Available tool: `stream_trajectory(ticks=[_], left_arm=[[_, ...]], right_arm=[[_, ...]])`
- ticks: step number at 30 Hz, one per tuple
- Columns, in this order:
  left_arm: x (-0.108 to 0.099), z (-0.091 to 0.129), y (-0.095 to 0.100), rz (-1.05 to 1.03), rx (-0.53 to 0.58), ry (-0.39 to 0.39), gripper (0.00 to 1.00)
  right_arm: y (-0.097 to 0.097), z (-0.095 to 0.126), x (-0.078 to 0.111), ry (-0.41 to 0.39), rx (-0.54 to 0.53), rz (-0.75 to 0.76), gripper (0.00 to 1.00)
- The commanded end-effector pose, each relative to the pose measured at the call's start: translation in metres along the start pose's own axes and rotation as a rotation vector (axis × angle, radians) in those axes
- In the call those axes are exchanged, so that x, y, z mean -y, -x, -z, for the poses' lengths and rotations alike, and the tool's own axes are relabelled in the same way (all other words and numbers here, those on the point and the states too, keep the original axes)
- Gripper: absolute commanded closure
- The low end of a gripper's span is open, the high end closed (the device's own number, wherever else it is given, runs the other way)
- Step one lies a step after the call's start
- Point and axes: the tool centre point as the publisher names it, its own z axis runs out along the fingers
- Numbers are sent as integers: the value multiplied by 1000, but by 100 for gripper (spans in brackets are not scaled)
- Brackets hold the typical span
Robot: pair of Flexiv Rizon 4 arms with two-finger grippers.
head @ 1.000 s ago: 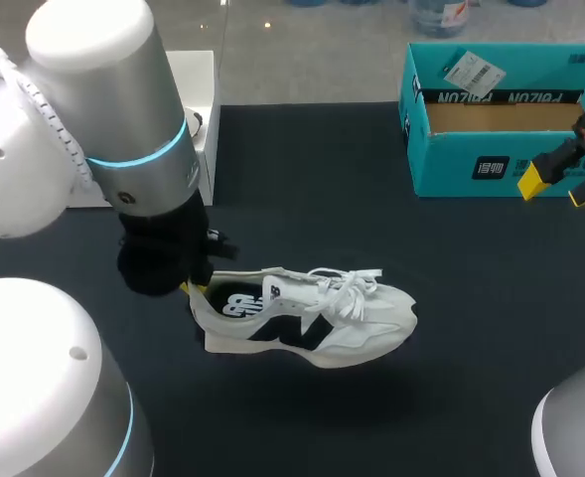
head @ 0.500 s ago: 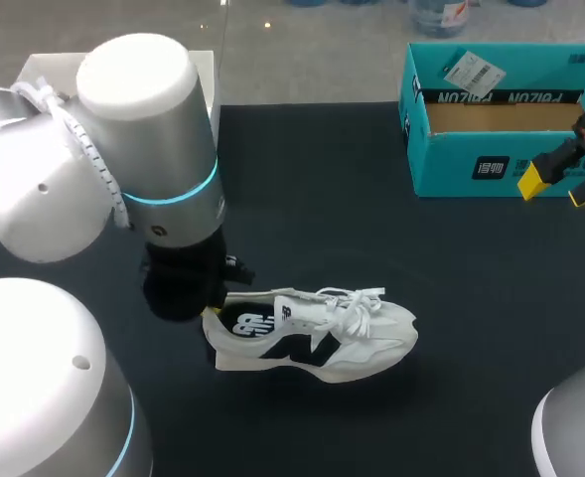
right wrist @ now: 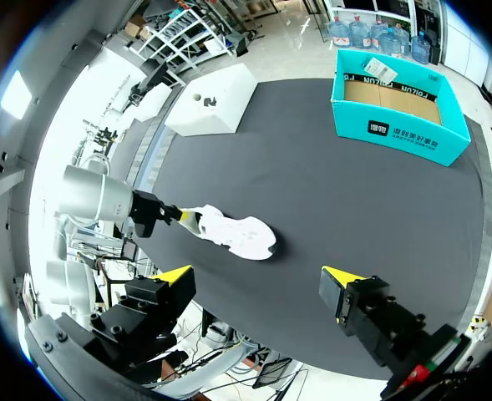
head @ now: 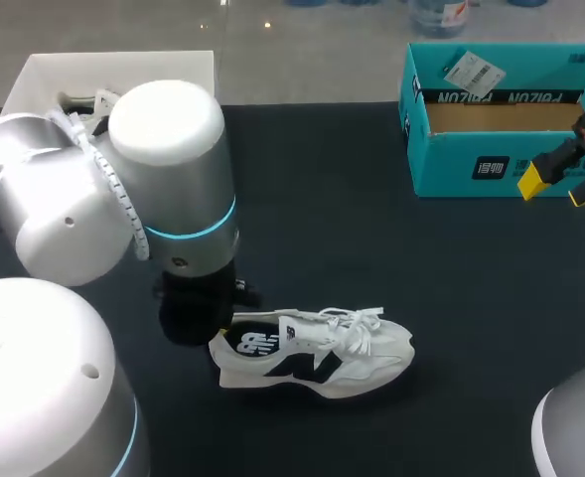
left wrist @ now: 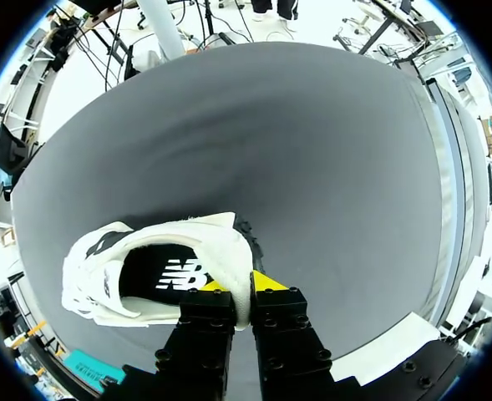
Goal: Take the shoe out of the shoebox, open the shoe tongue, remove and reinsert the insole, then place the shoe into the shoebox
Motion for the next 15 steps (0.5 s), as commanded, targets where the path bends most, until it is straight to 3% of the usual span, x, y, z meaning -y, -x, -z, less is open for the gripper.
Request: stream_trajectory(ticks=[1,13,14,15], left_arm=[[0,-10,4,8,-7,2,100],[4,-30,4,11,-46,-6,100],[4,-30,3,15,-52,-5,57],[4,-28,2,18,-53,-4,7]], right_arm=[[0,0,-3,-6,0,-1,0],[0,0,-3,-6,0,-1,0],[0,0,-3,-6,0,-1,0],[0,0,-3,-6,0,-1,0]])
